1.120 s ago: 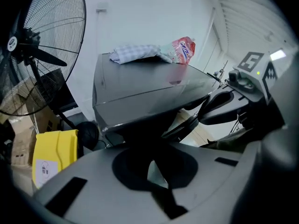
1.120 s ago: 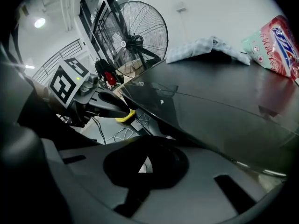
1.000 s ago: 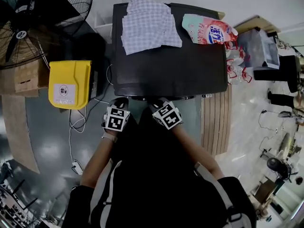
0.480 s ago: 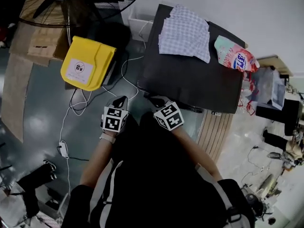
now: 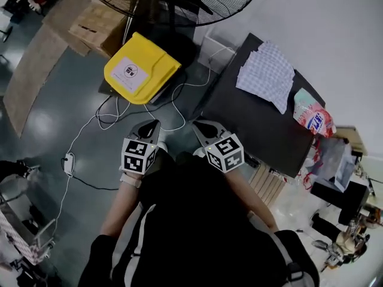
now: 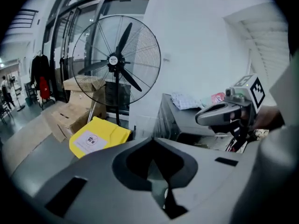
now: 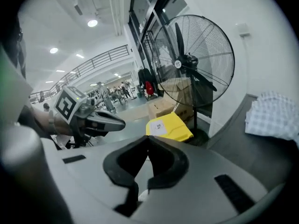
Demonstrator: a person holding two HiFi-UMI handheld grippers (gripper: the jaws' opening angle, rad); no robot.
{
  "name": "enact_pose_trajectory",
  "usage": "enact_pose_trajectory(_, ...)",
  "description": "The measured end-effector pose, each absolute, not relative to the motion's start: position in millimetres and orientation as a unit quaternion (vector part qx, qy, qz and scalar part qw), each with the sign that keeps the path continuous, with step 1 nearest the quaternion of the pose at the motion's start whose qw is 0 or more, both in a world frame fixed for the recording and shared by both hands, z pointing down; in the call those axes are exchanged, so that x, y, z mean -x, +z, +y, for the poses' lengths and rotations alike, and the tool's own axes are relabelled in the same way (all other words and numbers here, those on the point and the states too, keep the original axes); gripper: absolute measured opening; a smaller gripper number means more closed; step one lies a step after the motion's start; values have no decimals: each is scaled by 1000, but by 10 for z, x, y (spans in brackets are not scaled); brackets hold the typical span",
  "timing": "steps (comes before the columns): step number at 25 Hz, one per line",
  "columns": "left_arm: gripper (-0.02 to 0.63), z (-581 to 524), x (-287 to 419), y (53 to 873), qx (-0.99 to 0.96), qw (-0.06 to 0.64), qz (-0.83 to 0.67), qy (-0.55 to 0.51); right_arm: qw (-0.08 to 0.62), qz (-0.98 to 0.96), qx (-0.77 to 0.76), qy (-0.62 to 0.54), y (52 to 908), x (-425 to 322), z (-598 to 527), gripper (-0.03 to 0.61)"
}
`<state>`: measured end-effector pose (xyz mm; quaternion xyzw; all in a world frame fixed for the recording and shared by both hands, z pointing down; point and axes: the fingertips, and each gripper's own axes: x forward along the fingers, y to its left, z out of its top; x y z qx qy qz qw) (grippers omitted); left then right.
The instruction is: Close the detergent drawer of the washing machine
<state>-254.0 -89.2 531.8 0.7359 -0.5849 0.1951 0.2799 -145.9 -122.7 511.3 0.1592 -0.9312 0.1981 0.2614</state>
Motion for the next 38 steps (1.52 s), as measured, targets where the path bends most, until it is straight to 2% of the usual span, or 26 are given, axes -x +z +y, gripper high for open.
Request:
enact_pose_trajectory(10, 11, -643, 3061, 4452, -712, 229, -654, 111, 207, -961, -116, 145, 4173, 1902, -1194, 15)
enact_pose_trajectory(20, 12, -604, 3144, 3708, -726, 162, -665, 61, 165, -976, -103, 99, 3488, 2076, -1129, 16)
enact_pose_trajectory(38, 12, -640, 2992, 3315, -759, 121, -639, 18, 133, -983, -109, 70, 3112, 2093, -1034, 17)
